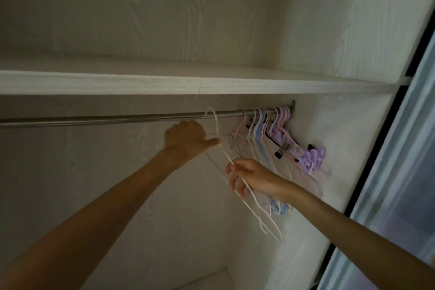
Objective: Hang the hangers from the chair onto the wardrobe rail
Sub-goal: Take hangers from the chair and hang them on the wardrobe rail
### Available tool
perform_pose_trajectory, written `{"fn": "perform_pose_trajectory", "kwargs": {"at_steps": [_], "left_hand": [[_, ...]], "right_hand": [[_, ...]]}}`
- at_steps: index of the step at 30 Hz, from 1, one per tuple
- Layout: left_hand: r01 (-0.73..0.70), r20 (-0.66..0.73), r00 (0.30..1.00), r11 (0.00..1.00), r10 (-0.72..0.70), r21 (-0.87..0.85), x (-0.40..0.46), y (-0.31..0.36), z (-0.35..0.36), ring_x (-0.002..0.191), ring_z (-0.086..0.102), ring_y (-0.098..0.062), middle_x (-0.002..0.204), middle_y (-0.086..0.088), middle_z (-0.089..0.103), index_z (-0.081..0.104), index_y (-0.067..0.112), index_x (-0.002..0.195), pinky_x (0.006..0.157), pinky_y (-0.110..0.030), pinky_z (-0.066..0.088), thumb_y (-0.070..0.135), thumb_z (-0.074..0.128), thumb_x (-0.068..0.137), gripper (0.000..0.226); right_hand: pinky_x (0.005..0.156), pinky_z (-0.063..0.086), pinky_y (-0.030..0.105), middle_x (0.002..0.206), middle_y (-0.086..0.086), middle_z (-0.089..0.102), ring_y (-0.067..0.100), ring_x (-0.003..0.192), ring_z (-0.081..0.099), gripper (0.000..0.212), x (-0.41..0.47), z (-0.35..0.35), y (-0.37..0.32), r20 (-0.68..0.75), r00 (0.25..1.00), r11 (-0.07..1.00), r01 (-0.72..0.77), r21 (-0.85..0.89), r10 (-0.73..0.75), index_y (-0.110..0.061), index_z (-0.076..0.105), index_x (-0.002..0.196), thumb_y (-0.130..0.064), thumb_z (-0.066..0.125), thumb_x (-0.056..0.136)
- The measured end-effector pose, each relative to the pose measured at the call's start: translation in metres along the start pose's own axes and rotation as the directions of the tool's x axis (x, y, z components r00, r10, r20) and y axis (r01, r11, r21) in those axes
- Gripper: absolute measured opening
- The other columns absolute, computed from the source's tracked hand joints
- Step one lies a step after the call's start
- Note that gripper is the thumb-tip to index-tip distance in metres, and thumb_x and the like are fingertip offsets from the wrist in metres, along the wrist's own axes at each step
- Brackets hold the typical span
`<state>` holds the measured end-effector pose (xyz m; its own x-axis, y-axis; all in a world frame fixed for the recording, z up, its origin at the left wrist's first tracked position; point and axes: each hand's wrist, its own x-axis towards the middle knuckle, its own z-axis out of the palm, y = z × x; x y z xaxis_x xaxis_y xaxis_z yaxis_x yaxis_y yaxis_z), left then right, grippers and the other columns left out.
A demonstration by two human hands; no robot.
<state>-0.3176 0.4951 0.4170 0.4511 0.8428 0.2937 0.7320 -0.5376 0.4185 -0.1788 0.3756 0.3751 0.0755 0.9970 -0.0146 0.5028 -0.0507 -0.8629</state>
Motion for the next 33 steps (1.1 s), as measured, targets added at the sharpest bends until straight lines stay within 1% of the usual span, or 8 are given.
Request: {"fn": "perform_pose_trajectory", "kwargs": {"at_steps": [2, 5, 9, 17, 20, 23, 25, 33], "left_hand": [[-0.122, -0.213, 0.961, 0.961, 0.177, 0.248, 0.007, -0.014, -0.010, 0.120, 0.051, -0.022, 0.130, 0.000, 0.056, 0.054, 0.024, 0.128, 0.097, -0.036, 0.042, 0.071, 0.056, 0.073, 0.072], [-0.133, -0.190, 0.948, 0.861, 0.255, 0.491, 0.021, -0.041, -0.013, 0.137, 0.030, -0.027, 0.150, -0.006, 0.031, 0.025, 0.019, 0.147, 0.111, -0.041, 0.025, 0.053, 0.050, 0.088, 0.073], [-0.083, -0.249, 0.939, 0.861, 0.236, 0.502, 0.020, -0.059, 0.000, 0.125, 0.044, -0.028, 0.138, -0.007, 0.047, 0.030, 0.017, 0.146, 0.111, -0.041, 0.024, 0.021, 0.051, 0.092, 0.058], [-0.023, -0.221, 0.953, 0.774, 0.209, 0.632, 0.021, -0.039, -0.004, 0.133, 0.033, -0.026, 0.140, -0.007, 0.040, 0.033, 0.013, 0.141, 0.114, -0.041, 0.019, 0.024, 0.051, 0.091, 0.054], [-0.002, -0.200, 0.963, 0.750, 0.180, 0.662, 0.019, -0.036, -0.002, 0.132, 0.034, -0.027, 0.138, -0.008, 0.039, 0.030, 0.012, 0.141, 0.112, -0.040, 0.024, 0.028, 0.053, 0.090, 0.058], [0.033, -0.201, 0.968, 0.718, 0.150, 0.695, 0.020, -0.032, 0.002, 0.132, 0.033, -0.027, 0.139, -0.008, 0.037, 0.025, 0.010, 0.144, 0.111, -0.040, 0.026, 0.032, 0.052, 0.091, 0.064], [0.044, -0.196, 0.971, 0.704, 0.137, 0.709, 0.020, -0.031, 0.005, 0.134, 0.031, -0.028, 0.141, -0.009, 0.035, 0.020, 0.008, 0.146, 0.113, -0.040, 0.024, 0.033, 0.049, 0.092, 0.066], [0.054, -0.189, 0.975, 0.709, 0.113, 0.703, 0.019, -0.033, 0.006, 0.139, 0.024, -0.030, 0.146, -0.009, 0.029, 0.010, 0.008, 0.148, 0.113, -0.041, 0.024, 0.032, 0.051, 0.093, 0.073]], "right_hand": [[0.034, 0.031, 0.013, 0.065, 0.010, 0.056, 0.007, 0.031, 0.048, 0.024, 0.002, -0.007, -0.001, -0.108, 0.994, 0.999, -0.002, 0.034, 0.006, -0.011, 0.044, 0.087, -0.009, 0.026, 0.102], [0.035, 0.030, 0.015, 0.064, 0.006, 0.057, 0.006, 0.032, 0.049, 0.027, 0.015, -0.017, -0.003, -0.190, 0.981, 0.999, -0.039, -0.011, 0.036, -0.015, 0.045, 0.084, -0.006, 0.025, 0.100], [0.031, 0.028, 0.013, 0.063, 0.006, 0.056, 0.002, 0.028, 0.047, 0.021, 0.044, -0.022, 0.004, -0.185, 0.977, 0.986, -0.125, -0.112, 0.103, -0.007, 0.045, 0.096, -0.009, 0.025, 0.101], [0.049, 0.044, 0.019, 0.078, 0.005, 0.065, 0.012, 0.054, 0.064, 0.030, 0.061, -0.022, 0.031, -0.148, 0.953, 0.907, -0.298, -0.299, 0.264, -0.007, 0.049, 0.114, -0.028, 0.032, 0.101], [0.086, 0.046, 0.035, 0.122, 0.014, 0.056, 0.031, 0.113, 0.057, 0.048, 0.061, -0.037, 0.021, -0.274, 0.962, 0.656, -0.213, -0.724, 0.010, -0.010, 0.040, 0.131, -0.044, 0.037, 0.097], [0.099, 0.039, 0.038, 0.140, 0.016, 0.044, 0.032, 0.126, 0.044, 0.054, 0.078, -0.046, -0.009, -0.399, 0.813, 0.581, -0.094, -0.809, -0.424, -0.009, 0.030, 0.142, -0.034, 0.044, 0.096], [0.110, 0.027, 0.038, 0.148, 0.013, 0.034, 0.029, 0.135, 0.034, 0.055, 0.102, -0.046, -0.019, -0.313, 0.814, 0.468, -0.058, -0.882, -0.489, -0.011, 0.023, 0.146, -0.031, 0.041, 0.098], [0.093, 0.046, 0.039, 0.108, 0.015, 0.068, 0.033, 0.099, 0.066, 0.050, 0.128, -0.078, 0.014, -0.271, 0.758, 0.291, -0.111, -0.950, -0.594, -0.006, 0.063, 0.115, -0.012, 0.078, 0.068]]}}
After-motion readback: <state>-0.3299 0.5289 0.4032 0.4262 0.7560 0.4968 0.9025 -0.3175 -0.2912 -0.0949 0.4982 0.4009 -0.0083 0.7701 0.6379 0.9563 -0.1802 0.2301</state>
